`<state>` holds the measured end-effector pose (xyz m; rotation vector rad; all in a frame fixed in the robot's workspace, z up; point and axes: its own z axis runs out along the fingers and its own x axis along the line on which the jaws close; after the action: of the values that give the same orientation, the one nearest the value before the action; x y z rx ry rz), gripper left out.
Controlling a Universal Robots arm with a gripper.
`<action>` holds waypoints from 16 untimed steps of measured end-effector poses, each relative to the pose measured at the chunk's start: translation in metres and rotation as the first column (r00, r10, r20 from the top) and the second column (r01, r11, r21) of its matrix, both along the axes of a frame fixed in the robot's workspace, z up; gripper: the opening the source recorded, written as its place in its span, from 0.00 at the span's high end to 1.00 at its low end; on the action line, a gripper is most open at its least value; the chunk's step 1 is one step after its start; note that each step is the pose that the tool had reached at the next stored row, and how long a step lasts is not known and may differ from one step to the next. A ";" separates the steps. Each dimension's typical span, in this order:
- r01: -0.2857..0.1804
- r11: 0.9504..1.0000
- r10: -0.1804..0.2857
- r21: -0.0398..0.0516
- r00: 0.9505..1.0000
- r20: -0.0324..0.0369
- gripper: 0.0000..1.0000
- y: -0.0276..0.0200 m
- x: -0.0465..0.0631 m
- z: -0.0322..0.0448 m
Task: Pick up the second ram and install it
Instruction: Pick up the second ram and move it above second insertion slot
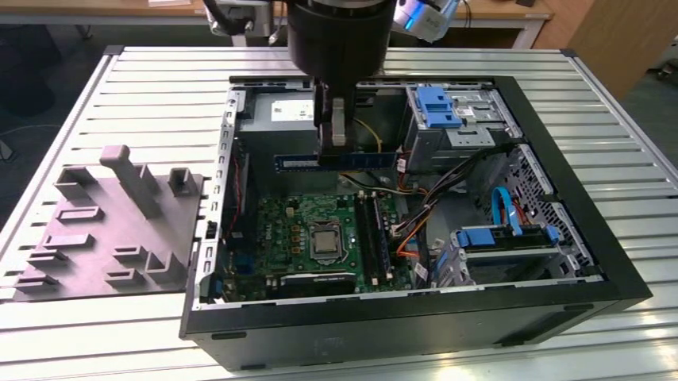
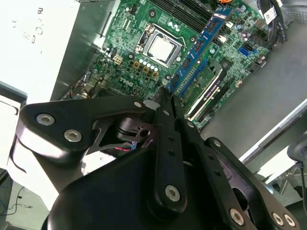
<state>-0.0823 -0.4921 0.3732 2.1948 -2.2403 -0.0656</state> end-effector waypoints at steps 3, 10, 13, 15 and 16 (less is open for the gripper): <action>0.000 1.000 0.000 0.008 1.000 0.000 0.87 0.0000 0.000 -0.0042; 0.000 1.000 0.000 0.025 1.000 0.000 0.87 0.0000 0.000 -0.0136; 0.000 1.000 0.000 0.025 1.000 0.000 0.87 0.0000 0.000 -0.0178; 0.000 1.000 0.000 0.025 1.000 0.000 0.87 0.0000 0.000 -0.0207; 0.000 1.000 0.000 0.025 1.000 0.000 0.87 0.0000 0.000 -0.0221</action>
<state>-0.0823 -0.4921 0.3512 2.2069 -2.2517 -0.0937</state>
